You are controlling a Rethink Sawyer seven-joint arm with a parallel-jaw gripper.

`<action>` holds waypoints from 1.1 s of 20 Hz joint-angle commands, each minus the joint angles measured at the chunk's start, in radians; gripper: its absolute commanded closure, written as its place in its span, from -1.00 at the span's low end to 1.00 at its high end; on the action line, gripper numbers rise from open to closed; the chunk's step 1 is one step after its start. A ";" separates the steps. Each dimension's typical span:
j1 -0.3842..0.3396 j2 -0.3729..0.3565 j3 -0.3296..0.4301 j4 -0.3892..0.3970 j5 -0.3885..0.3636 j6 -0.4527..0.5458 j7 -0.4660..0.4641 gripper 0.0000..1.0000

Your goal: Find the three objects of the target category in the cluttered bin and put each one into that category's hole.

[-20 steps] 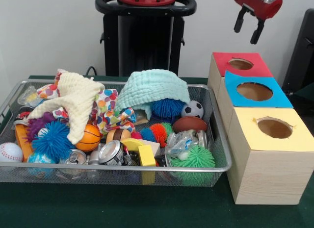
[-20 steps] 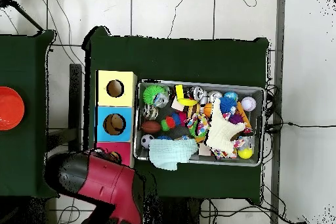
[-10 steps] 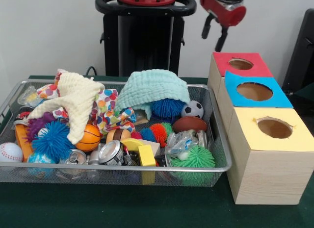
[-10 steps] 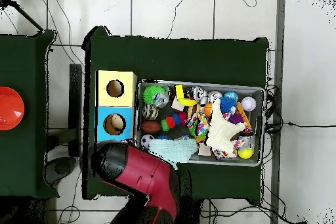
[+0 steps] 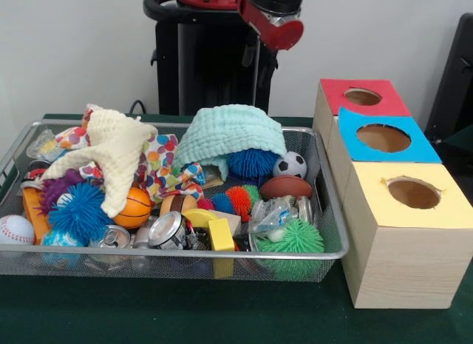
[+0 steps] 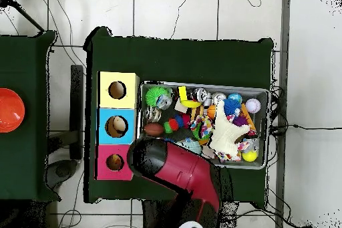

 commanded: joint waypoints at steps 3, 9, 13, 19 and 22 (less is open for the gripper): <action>-0.121 0.007 0.231 -0.097 -0.106 -0.058 -0.188 -1.00; -0.200 0.044 0.308 -0.146 -0.159 -0.106 -0.174 -1.00; -0.256 0.061 0.359 -0.172 -0.191 -0.118 -0.185 -1.00; -0.326 0.070 0.427 -0.163 -0.254 -0.167 -0.187 -1.00; -0.342 0.076 0.442 -0.151 -0.289 -0.186 -0.169 -1.00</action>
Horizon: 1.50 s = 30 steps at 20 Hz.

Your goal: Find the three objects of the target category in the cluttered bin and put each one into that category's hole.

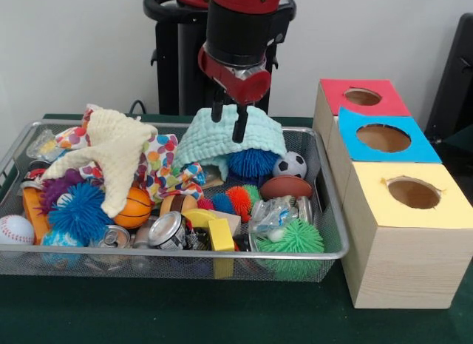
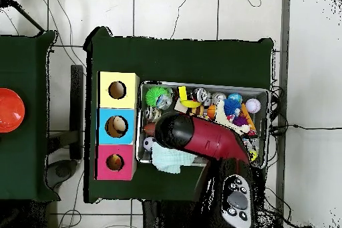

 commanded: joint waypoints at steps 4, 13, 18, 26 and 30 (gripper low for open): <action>-0.070 0.042 0.172 0.015 -0.125 -0.099 -0.140 -1.00; -0.113 0.027 0.240 0.165 -0.188 -0.170 -0.100 -1.00; -0.120 0.050 0.254 0.160 -0.220 -0.182 -0.082 -1.00; -0.129 0.102 0.262 0.133 -0.259 -0.199 -0.059 -1.00; -0.121 0.115 0.258 0.124 -0.272 -0.204 -0.045 -1.00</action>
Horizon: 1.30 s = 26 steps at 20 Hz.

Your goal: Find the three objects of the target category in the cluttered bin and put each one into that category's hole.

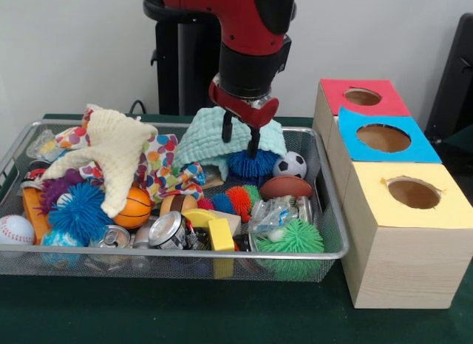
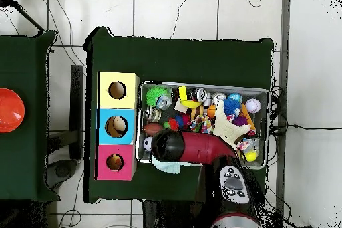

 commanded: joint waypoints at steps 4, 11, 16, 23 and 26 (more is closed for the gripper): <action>-0.025 0.085 0.088 -0.006 -0.080 -0.075 -0.039 -1.00; -0.033 0.091 0.082 -0.002 -0.104 -0.073 -0.030 -1.00; -0.042 0.062 0.082 0.010 -0.120 -0.043 -0.045 1.00; -0.084 -0.005 0.108 0.018 -0.113 0.031 -0.093 1.00; -0.105 -0.049 0.116 0.029 -0.111 0.071 -0.117 1.00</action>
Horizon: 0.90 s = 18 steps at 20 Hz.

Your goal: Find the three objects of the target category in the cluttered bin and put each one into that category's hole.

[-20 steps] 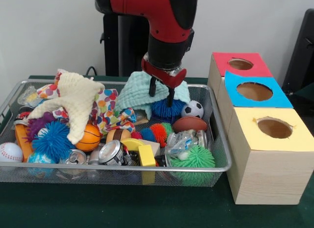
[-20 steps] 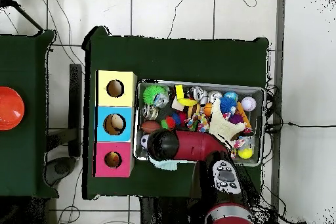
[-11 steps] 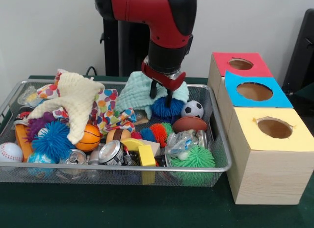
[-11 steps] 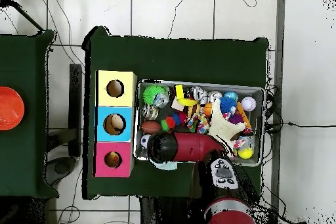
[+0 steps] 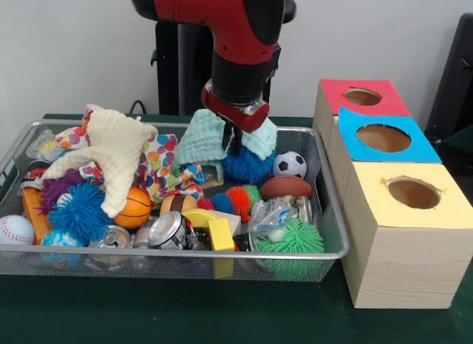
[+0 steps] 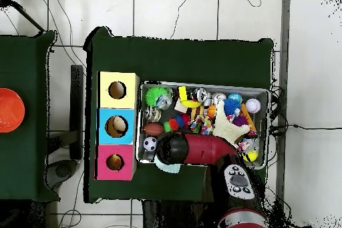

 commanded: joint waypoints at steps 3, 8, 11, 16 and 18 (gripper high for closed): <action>-0.081 -0.111 0.099 0.025 -0.040 0.129 -0.159 1.00; -0.154 -0.153 0.134 0.009 -0.056 0.205 -0.247 1.00; -0.191 -0.169 0.150 -0.001 -0.075 0.236 -0.284 1.00; -0.214 -0.182 0.173 -0.006 -0.106 0.262 -0.282 1.00; -0.219 -0.200 0.182 -0.001 -0.116 0.280 -0.277 1.00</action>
